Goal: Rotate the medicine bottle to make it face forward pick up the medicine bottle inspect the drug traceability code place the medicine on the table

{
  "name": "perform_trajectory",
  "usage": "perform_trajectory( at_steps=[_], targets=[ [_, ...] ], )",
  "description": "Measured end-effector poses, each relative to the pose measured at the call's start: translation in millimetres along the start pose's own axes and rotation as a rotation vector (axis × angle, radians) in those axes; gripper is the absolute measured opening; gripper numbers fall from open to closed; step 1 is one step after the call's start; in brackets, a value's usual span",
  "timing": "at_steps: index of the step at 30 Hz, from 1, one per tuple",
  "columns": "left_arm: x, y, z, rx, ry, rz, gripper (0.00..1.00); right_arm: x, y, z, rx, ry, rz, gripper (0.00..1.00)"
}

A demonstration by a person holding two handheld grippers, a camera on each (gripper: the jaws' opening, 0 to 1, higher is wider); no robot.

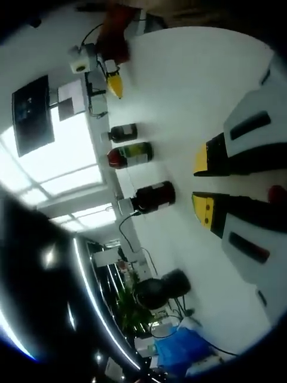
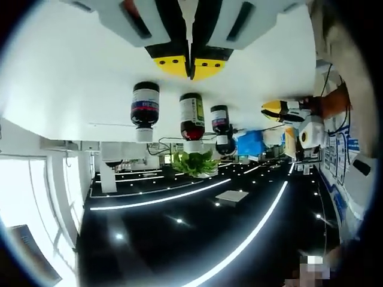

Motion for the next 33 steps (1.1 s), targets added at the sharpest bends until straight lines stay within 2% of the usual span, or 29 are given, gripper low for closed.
perform_trajectory(
  at_steps=[4, 8, 13, 25, 29, 33],
  targets=[
    [-2, -3.6, -2.7, -0.036, 0.019, -0.007, 0.04, -4, 4, -1.3, -0.028, 0.007, 0.05, 0.0],
    [-2, -4.1, -2.9, -0.04, 0.028, -0.011, 0.04, -2, -2, 1.7, -0.063, -0.009, 0.016, 0.0],
    [-4, -3.7, -4.9, -0.06, 0.04, -0.007, 0.04, -3, -4, 1.1, -0.089, -0.003, 0.007, 0.0],
    [-4, -0.8, -4.3, -0.062, 0.039, 0.014, 0.04, -2, -5, 0.5, -0.087, 0.002, -0.005, 0.0],
    [-3, -2.2, -2.5, -0.045, 0.029, 0.004, 0.04, -1, -6, 1.1, -0.097, -0.004, -0.005, 0.0],
    [-5, -6.0, -5.3, -0.049, 0.049, -0.012, 0.04, -1, -5, 0.5, -0.102, -0.003, 0.0, 0.0]
  ],
)
Point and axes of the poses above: the point that each gripper's makers call its tool centre point, and the gripper's own axes: x roughly forward along the fingers, y roughly to its right, z roughly out of its underside, the point moved 2 cm from there along -x, roughly backward along the fingers, and after that the axes turned 9 degrees about y, right-handed, at the moved point
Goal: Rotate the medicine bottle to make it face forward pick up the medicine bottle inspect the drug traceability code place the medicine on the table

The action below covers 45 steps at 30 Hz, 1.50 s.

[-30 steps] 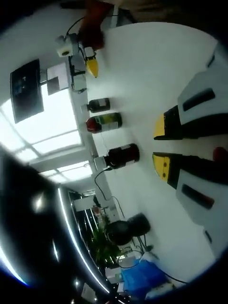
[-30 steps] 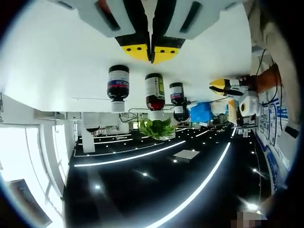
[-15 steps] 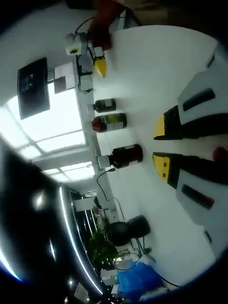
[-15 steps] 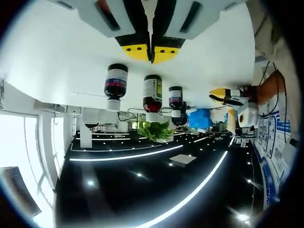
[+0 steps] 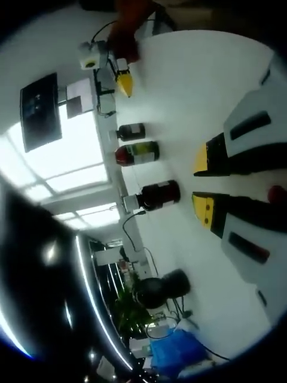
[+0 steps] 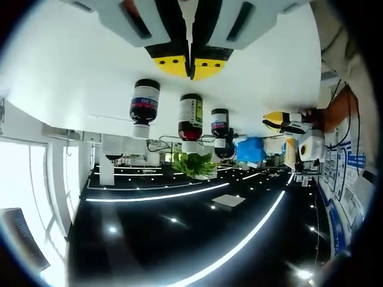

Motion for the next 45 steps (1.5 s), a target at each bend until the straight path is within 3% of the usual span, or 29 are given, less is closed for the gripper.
perform_trajectory(
  at_steps=[24, 29, 45],
  targets=[
    [1.4, -2.5, 0.1, -0.013, 0.013, 0.002, 0.04, 0.2, 5.3, -1.1, -0.002, 0.004, 0.022, 0.0],
    [2.3, -4.1, 1.1, 0.042, -0.001, -0.031, 0.05, -0.7, 5.4, -1.5, -0.004, 0.012, 0.023, 0.0],
    [3.0, -9.0, -3.9, 0.005, 0.009, -0.045, 0.09, -1.1, -0.2, -2.8, 0.02, 0.023, -0.014, 0.0]
  ],
)
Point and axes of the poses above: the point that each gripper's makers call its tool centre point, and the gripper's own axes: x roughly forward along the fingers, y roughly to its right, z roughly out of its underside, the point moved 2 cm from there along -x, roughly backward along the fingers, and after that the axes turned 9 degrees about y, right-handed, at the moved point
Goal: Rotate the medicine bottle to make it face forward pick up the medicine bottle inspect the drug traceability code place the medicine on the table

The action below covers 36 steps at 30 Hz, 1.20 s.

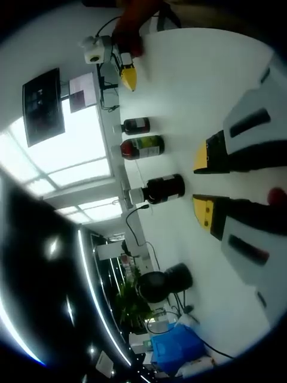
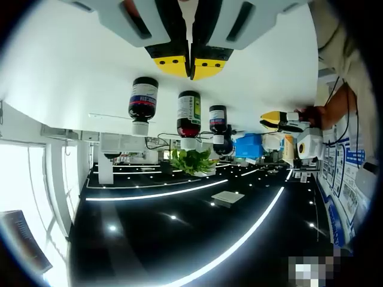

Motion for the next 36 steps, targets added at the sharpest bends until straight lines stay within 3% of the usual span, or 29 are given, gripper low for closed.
perform_trajectory(
  at_steps=[7, 14, 21, 29, 36],
  targets=[
    [8, -1.9, -4.2, -0.006, -0.009, 0.004, 0.09, 0, -3, 0.4, -0.015, -0.003, -0.01, 0.0],
    [21, 0.6, -23.3, 0.03, 0.012, 0.027, 0.11, 0, -4, 0.2, -0.022, -0.001, -0.015, 0.0],
    [41, 0.6, -38.1, 0.01, 0.04, 0.024, 0.14, -1, -4, -1.1, -0.026, 0.008, -0.012, 0.0],
    [65, -5.9, -45.1, 0.001, 0.04, 0.005, 0.17, -1, -6, -1.2, -0.03, 0.009, -0.02, 0.0],
    [86, -10.8, -40.8, 0.001, 0.021, -0.013, 0.19, -1, -5, -1.7, -0.035, 0.014, -0.015, 0.0]
  ],
)
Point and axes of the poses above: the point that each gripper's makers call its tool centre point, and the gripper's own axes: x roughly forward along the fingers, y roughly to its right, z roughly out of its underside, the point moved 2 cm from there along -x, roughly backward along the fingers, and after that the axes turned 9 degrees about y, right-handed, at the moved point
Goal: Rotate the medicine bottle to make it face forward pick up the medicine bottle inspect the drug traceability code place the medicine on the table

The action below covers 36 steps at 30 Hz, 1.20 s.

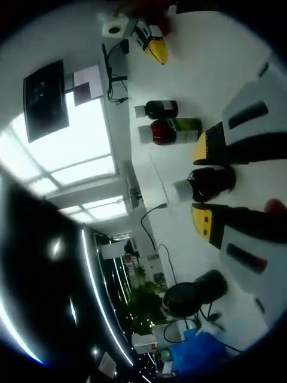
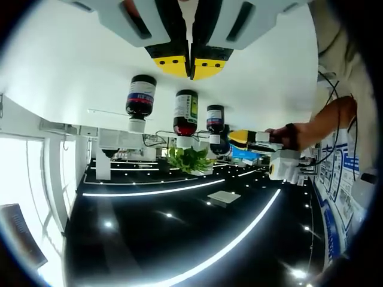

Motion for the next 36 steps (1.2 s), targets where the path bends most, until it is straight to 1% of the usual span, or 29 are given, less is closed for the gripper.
perform_trajectory(
  at_steps=[6, 9, 11, 14, 16, 20, 22, 23, 26, 28, 29, 36],
  targets=[
    [16, -4.7, 1.8, -0.021, 0.01, -0.031, 0.21, 0, 2, -0.1, -0.005, 0.001, 0.009, 0.0],
    [23, -6.4, 2.6, -0.075, 0.012, -0.04, 0.21, 0, 2, -0.5, -0.006, 0.003, 0.01, 0.0],
    [26, -8.4, 2.7, -0.127, 0.013, -0.055, 0.21, 0, 2, -0.6, -0.008, 0.004, 0.011, 0.0],
    [30, -9.0, 4.0, -0.149, 0.004, -0.049, 0.2, -1, 2, -1.2, -0.015, 0.007, 0.011, 0.0],
    [32, -11.4, 6.1, -0.161, -0.007, -0.062, 0.2, -1, 1, -1.5, -0.019, 0.009, 0.011, 0.0],
    [35, -17.8, 7.9, -0.178, -0.003, -0.084, 0.2, 0, 1, -1.5, -0.024, 0.01, 0.009, 0.0],
    [37, -16.1, 9.8, -0.211, -0.008, -0.07, 0.2, 0, 1, -1.5, -0.026, 0.01, 0.009, 0.0],
    [38, -13.9, 10.9, -0.209, -0.014, -0.054, 0.19, -1, 1, -1.7, -0.026, 0.011, 0.009, 0.0],
    [40, -12.3, 11.3, -0.222, -0.013, -0.05, 0.18, -1, 2, -3.3, -0.028, 0.021, 0.015, 0.0],
    [41, -11.4, 10.1, -0.227, -0.005, -0.05, 0.14, -1, 2, -3.5, -0.025, 0.023, 0.016, 0.0],
    [41, -13.0, 10.0, -0.219, -0.005, -0.06, 0.13, -1, 2, -3.4, -0.025, 0.023, 0.016, 0.0],
    [39, -12.0, 9.8, -0.214, -0.002, -0.063, 0.12, -1, 2, -3.1, -0.028, 0.022, 0.015, 0.0]
  ],
)
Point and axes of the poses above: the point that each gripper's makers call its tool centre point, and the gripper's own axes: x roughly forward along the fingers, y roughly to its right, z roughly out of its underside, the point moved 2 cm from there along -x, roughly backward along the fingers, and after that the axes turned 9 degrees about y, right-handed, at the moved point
